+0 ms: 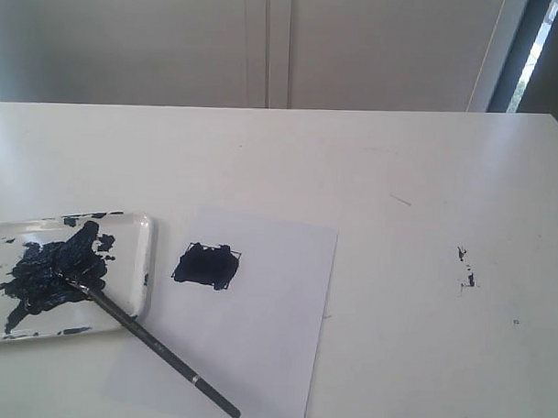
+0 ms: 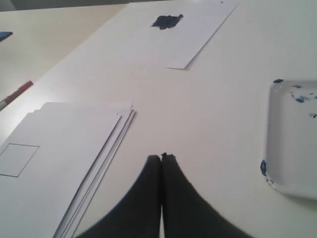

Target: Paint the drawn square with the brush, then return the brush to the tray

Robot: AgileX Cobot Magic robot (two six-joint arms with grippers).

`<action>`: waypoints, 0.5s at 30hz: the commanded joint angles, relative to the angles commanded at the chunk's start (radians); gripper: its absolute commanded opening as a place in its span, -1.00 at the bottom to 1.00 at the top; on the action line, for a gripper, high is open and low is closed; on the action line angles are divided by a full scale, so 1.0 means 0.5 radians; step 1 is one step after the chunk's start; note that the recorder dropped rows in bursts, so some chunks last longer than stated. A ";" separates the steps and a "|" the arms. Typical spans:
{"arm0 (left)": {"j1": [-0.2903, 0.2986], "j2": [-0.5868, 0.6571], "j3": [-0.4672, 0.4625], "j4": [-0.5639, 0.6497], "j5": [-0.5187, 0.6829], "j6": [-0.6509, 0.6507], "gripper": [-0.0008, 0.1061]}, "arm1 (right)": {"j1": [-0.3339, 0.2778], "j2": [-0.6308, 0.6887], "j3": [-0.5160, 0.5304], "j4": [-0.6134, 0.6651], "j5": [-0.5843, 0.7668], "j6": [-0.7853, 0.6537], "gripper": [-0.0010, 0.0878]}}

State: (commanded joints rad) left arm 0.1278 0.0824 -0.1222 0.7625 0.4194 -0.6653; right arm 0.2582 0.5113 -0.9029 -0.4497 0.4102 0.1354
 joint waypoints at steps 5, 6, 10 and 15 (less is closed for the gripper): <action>0.000 0.000 0.010 0.000 -0.004 0.000 -0.99 | 0.000 -0.006 0.413 0.000 0.000 0.000 -0.37; 0.000 0.000 0.010 0.000 -0.004 0.000 -0.99 | 0.000 -0.006 0.496 0.004 0.000 0.000 -0.37; 0.000 0.000 0.010 0.000 -0.004 0.000 -0.99 | 0.000 -0.006 0.732 0.004 0.068 0.000 -0.37; 0.000 0.000 0.010 0.000 0.001 0.000 -0.99 | 0.000 -0.006 0.811 0.007 0.302 0.000 -0.37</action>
State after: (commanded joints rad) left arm 0.1278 0.0824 -0.1172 0.7625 0.4201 -0.6653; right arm 0.2582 0.5081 -0.4976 -0.4462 0.5614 0.1354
